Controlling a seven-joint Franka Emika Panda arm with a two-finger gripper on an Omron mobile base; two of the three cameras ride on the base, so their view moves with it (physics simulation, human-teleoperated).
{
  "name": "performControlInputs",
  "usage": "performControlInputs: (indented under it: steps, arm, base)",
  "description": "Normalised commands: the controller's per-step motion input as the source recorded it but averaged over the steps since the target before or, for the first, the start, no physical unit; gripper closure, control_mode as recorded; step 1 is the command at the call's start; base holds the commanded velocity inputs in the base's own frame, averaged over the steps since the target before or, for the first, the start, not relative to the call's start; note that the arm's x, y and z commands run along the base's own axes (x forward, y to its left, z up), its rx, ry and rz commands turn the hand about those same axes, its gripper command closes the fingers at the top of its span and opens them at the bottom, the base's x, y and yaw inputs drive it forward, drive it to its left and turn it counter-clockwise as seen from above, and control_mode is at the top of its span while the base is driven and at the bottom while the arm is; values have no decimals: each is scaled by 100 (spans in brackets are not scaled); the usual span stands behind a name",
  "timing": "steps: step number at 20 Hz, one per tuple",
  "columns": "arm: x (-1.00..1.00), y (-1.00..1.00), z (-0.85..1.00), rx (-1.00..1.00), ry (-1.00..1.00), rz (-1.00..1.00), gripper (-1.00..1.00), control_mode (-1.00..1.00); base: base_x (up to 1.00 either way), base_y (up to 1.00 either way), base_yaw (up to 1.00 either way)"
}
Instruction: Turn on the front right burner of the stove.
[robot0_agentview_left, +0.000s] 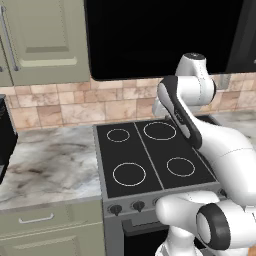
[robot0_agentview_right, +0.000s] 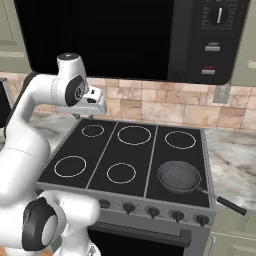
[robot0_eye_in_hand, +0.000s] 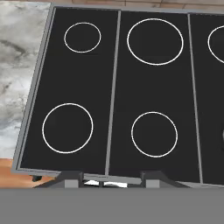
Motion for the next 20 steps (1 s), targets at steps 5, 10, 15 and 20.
performControlInputs:
  steps: [5, 10, 15, 20]
  arm:
    - [-33, -13, -1, 0, -2, 3, -100, -100]
    - [-97, -79, -12, 1, -8, 1, -100, -100]
    - [-72, -94, -52, 3, -19, 1, -100, -100]
    - [-73, -99, -38, 2, -13, 7, -100, -100]
  base:
    - [0, 0, 0]
    - [0, 0, 0]
    - [0, 0, 0]
    - [0, 0, 0]
